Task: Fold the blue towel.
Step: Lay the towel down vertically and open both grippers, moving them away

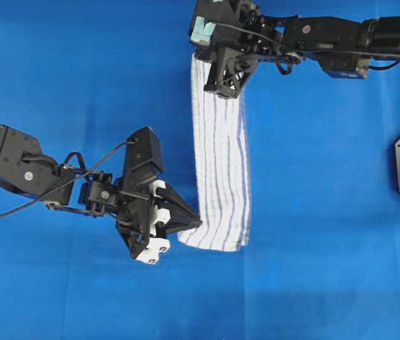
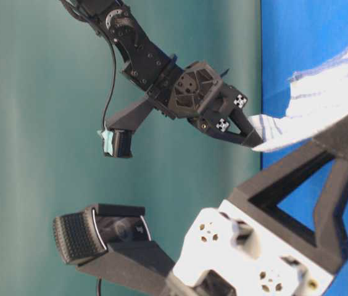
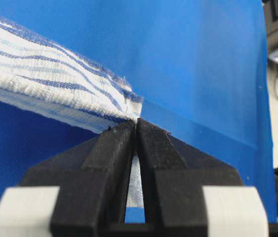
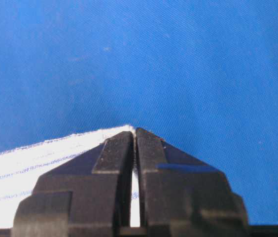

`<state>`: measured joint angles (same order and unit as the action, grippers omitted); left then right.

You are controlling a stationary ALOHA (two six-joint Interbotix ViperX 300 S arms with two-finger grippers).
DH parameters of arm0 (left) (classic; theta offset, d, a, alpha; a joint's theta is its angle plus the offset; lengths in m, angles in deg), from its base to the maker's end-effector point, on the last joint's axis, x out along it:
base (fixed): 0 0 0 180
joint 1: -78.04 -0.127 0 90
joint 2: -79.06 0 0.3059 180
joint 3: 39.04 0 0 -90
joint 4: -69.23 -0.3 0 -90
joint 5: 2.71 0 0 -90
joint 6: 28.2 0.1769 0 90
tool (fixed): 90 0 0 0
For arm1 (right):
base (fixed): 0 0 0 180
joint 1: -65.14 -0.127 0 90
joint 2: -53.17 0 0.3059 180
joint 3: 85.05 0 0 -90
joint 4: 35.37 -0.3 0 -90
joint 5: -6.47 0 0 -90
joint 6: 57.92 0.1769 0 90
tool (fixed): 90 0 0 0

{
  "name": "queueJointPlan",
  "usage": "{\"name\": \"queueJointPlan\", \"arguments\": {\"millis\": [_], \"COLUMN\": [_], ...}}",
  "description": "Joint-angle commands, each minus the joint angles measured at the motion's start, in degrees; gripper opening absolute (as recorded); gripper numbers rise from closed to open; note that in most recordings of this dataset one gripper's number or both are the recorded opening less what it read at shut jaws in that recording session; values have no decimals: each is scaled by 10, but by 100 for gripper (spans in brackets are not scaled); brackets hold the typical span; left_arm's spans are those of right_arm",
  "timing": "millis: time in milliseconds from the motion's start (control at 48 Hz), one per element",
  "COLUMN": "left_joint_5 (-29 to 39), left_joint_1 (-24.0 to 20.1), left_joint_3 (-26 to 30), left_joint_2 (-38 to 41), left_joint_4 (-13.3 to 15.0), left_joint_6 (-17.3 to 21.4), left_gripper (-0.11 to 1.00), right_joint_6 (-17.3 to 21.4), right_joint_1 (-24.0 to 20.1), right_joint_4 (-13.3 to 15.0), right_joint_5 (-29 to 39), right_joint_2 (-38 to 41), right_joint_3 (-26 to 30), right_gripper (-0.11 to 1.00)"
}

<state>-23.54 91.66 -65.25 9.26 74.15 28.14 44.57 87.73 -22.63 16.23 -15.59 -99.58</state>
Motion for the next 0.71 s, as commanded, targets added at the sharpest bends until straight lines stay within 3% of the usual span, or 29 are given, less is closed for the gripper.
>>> {"name": "queueJointPlan", "arguments": {"millis": [0,375,438,521,626,688], "left_joint_5": [-7,32,33,33,37,38], "left_joint_1": [39,34,33,32,29,29], "left_joint_3": [2,-5,-3,-4,-8,-10], "left_joint_2": [-25,-27,-27,-27,-30,-32], "left_joint_4": [-4,-4,-4,-4,-4,-4], "left_joint_6": [-3,-3,-3,-3,-2,-2], "left_gripper": [3,3,9,27,56,59], "right_joint_6": [-1,-4,-8,-11,-18,-28], "right_joint_1": [11,10,8,5,1,-2], "right_joint_4": [3,4,3,3,3,4], "right_joint_5": [-7,-7,-7,-9,-11,-12], "right_joint_2": [-3,11,12,14,14,14], "right_joint_3": [22,38,38,38,39,39], "right_gripper": [2,2,4,18,49,67]}}
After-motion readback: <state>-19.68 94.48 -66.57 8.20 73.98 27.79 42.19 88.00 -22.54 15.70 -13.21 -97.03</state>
